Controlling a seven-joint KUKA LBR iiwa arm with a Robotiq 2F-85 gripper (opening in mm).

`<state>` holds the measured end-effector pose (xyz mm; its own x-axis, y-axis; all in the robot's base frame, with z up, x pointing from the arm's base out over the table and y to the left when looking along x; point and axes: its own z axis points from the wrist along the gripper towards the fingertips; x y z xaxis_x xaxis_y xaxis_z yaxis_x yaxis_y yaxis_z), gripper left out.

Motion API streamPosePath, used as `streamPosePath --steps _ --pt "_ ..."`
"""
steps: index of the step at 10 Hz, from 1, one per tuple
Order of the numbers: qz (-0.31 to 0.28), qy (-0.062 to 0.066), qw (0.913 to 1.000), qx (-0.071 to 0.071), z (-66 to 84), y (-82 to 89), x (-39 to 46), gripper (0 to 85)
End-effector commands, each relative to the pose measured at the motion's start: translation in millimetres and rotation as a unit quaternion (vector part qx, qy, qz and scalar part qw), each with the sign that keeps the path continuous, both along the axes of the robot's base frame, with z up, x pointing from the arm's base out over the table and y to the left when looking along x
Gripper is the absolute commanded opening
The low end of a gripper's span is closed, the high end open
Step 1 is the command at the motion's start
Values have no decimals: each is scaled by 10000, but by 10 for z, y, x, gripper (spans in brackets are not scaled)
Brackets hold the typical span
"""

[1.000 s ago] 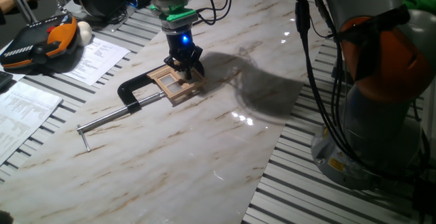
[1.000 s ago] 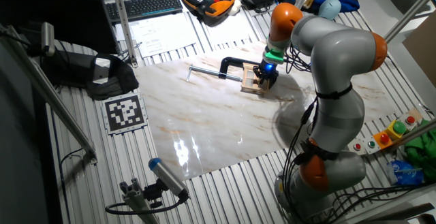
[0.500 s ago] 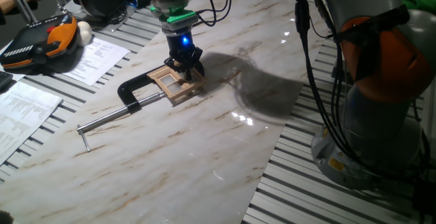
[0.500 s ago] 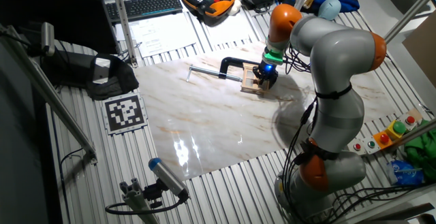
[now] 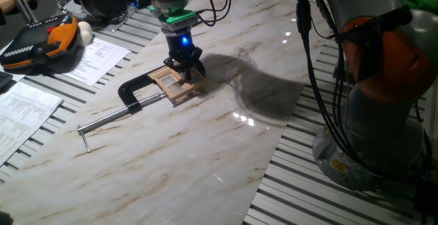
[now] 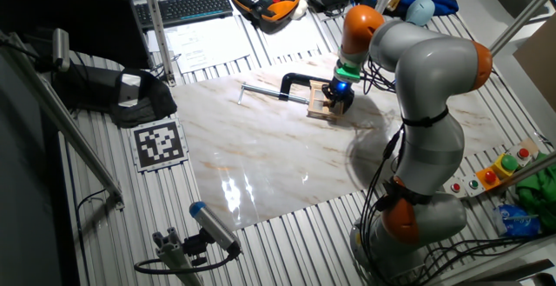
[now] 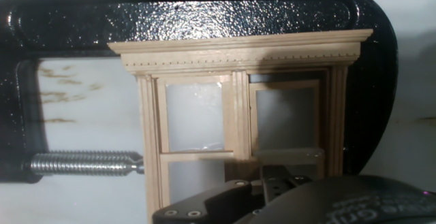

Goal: Open a sliding window

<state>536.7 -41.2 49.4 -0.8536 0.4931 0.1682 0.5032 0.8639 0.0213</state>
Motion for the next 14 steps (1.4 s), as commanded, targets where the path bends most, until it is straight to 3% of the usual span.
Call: streamPosePath --steps 1,8,14 --pt "5 -10 10000 1 -2 1 5 0" --pt "36 2 10000 -87 19 4 65 0" --pt "50 -15 10000 -85 -2 0 47 0"
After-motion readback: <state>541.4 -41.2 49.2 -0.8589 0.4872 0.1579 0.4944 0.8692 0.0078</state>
